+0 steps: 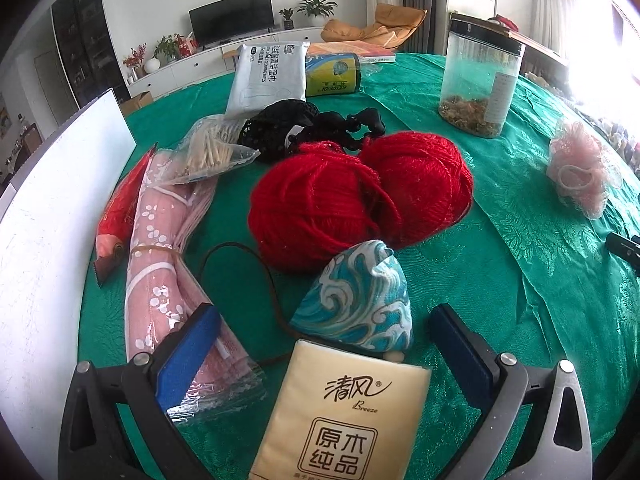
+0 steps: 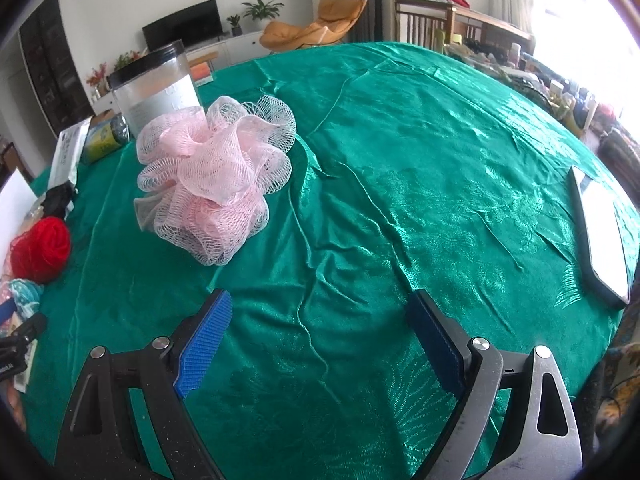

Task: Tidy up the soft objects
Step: 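Move the right tool toward the pink mesh puff while the left tool approaches the red yarn balls, then close the right tool on the pink puff while the left tool grasps the red yarn balls, then lower the puff and yarn into the white box while opening both tools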

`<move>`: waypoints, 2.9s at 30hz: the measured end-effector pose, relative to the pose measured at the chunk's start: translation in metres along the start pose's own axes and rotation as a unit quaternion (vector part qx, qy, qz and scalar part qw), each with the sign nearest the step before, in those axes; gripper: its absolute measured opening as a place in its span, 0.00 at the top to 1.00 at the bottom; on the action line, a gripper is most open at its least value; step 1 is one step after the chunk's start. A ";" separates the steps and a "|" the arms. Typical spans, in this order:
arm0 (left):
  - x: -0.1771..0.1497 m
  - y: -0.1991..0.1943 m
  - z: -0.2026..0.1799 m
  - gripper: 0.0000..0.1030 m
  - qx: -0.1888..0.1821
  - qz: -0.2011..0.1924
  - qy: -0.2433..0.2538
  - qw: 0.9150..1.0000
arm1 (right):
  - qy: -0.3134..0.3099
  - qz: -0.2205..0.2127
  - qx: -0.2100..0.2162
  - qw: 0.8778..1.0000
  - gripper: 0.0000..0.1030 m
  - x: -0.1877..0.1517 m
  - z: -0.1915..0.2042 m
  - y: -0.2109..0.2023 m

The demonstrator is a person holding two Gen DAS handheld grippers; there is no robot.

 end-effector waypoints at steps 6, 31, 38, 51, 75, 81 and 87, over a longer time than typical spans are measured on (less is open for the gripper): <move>0.000 0.000 0.000 0.00 0.007 -0.001 0.004 1.000 | -0.012 -0.009 -0.012 1.000 0.10 -0.003 0.002 0.000; -0.001 -0.001 -0.002 0.00 0.004 0.000 0.002 1.000 | -0.014 -0.015 -0.011 1.000 0.09 -0.003 0.004 -0.001; -0.001 -0.002 -0.003 0.00 0.005 0.006 0.014 1.000 | -0.014 -0.016 -0.011 1.000 0.09 -0.004 0.004 -0.001; 0.077 -0.067 -0.018 0.00 -0.082 -0.007 0.157 0.984 | -0.015 -0.017 -0.011 1.000 0.09 -0.004 0.004 -0.001; 0.126 -0.028 0.040 0.41 -0.221 0.022 -0.039 0.974 | 0.022 0.010 0.131 0.991 0.71 0.127 0.012 0.031; 0.134 -0.080 0.093 0.41 -0.249 -0.037 -0.103 0.962 | -0.001 -0.058 0.157 0.986 0.71 0.187 0.028 -0.032; 0.099 -0.137 0.191 0.41 -0.167 -0.068 -0.142 0.973 | -0.100 -0.054 0.256 0.960 0.70 0.184 0.155 -0.092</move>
Point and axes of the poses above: each gripper's, at about its wrist camera, not at the fingertips, and y roughly the way its jaws point, z to its left, x to its top, the point moved 2 cm from there along y, roughly the way its jaws point, and after that the axes turned 5 degrees about x, right-handed, at the moved point
